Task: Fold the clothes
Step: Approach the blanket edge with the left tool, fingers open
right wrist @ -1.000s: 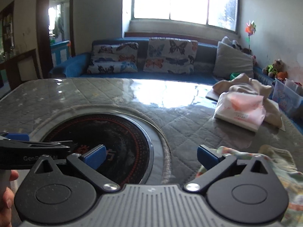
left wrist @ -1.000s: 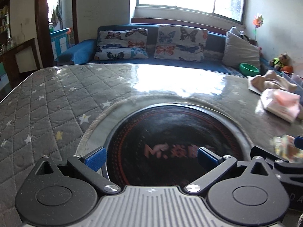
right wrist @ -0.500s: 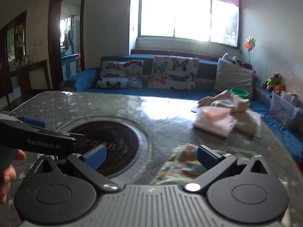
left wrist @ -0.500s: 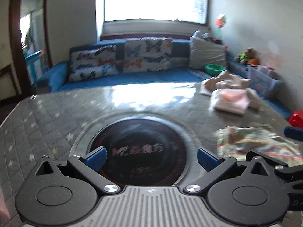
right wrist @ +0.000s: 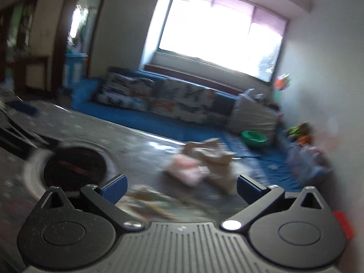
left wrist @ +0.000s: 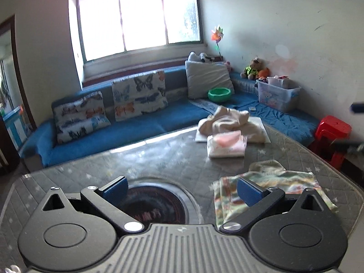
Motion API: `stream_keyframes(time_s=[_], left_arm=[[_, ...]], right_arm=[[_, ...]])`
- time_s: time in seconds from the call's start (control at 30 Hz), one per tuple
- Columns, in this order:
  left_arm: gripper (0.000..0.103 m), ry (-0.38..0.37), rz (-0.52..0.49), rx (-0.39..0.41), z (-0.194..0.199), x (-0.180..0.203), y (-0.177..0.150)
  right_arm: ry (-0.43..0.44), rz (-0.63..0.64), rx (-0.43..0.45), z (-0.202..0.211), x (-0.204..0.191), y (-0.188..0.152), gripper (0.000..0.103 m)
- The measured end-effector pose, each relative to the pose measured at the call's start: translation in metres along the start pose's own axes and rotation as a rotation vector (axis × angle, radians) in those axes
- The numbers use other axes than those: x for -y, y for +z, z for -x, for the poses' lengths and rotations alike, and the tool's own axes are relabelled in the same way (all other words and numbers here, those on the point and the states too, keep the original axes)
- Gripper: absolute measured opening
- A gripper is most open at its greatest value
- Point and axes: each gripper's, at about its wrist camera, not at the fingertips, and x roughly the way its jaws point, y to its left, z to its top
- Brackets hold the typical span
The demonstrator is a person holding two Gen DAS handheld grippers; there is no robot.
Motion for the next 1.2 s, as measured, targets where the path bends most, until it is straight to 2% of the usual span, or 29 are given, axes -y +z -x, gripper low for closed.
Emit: stream_keyframes(time_s=[0.07,0.2,0.3,0.43,0.53,0.6,0.73,0.8,0.93,1.1,1.2], left_arm=[[0.103,0.012,-0.019,0.014,0.006,0.003,0.003],[0.103,-0.011,-0.042,0.014,0.009,0.009,-0.005],[0.103,-0.056,-0.019,0.001,0.006,0.010,-0.020],[0.103,-0.113,0.029,-0.010,0.001,0.011,-0.045],[0.103,-0.152,0.011,-0.008,-0.002,0.018,-0.062],[0.103,-0.138,-0.027,0.003,-0.008,0.026,-0.074],[0.103,-0.124,-0.068,-0.114,-0.050,0.038,-0.104],[0.103,-0.078,-0.057,-0.142,-0.072,0.038,-0.123],[0.103,-0.015,0.018,-0.153,-0.103,0.033,-0.146],[0.103,0.029,0.028,-0.143,-0.124,0.040,-0.155],[0.103,0.011,0.053,-0.133,-0.124,0.043,-0.149]], right_arm=[[-0.012,0.011,-0.029,0.010,0.026,0.004,0.103],[-0.066,0.088,-0.117,0.021,0.051,-0.012,0.103],[-0.082,0.068,-0.134,0.021,0.042,-0.049,0.103],[-0.032,0.009,-0.098,0.019,0.013,-0.097,0.103],[-0.006,-0.068,-0.089,0.010,-0.009,-0.127,0.103],[-0.007,-0.119,-0.094,-0.001,-0.018,-0.139,0.103],[-0.005,-0.169,-0.131,-0.020,-0.020,-0.145,0.103],[-0.007,-0.221,-0.143,-0.029,-0.017,-0.147,0.103],[-0.002,-0.274,-0.151,-0.037,-0.014,-0.149,0.103],[-0.042,-0.340,-0.129,-0.041,-0.011,-0.152,0.103],[-0.050,-0.362,-0.127,-0.040,-0.008,-0.153,0.103]])
